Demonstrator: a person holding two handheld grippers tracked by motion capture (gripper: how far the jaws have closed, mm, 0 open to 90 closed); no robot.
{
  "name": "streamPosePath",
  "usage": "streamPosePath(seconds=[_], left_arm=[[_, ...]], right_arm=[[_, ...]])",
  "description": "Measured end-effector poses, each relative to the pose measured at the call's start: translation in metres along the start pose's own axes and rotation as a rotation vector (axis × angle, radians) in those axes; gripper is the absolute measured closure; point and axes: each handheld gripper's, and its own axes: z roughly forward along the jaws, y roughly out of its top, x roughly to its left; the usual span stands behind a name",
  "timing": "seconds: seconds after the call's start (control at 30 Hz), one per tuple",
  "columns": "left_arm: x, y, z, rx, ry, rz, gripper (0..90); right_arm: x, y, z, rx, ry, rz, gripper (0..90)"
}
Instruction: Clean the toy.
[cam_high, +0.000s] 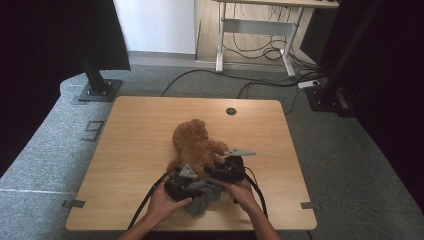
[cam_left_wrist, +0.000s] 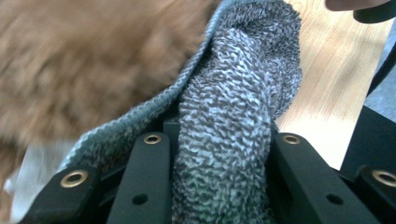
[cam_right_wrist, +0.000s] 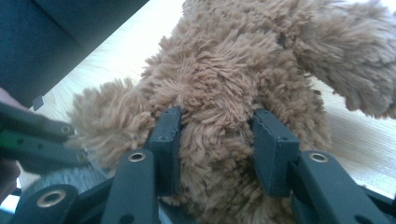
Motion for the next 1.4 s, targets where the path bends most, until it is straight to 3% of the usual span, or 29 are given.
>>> streamPosePath(seconds=[0.23,0.7,1.03,1.27,1.4], left_arm=[[0.027,-0.021,-0.019,-0.018,-0.003,-0.076,68.3],[0.051,-0.040,-0.030,-0.030,0.030,-0.132,67.6],[0.058,-0.043,-0.053,-0.128,0.011,-0.117,66.4],[0.069,-0.047,-0.072,-0.190,0.002,-0.157,66.4],[0.079,-0.051,-0.080,-0.212,0.019,-0.184,66.4]], right_arm=[[-0.003,-0.002,0.000,-0.015,0.003,0.013,56.0],[-0.007,-0.007,-0.004,-0.045,0.013,0.030,54.7],[-0.007,-0.005,-0.017,-0.111,0.018,-0.020,48.2],[-0.011,-0.006,-0.025,-0.140,0.000,-0.021,46.4],[-0.012,-0.006,-0.028,-0.149,-0.006,-0.017,45.7]])
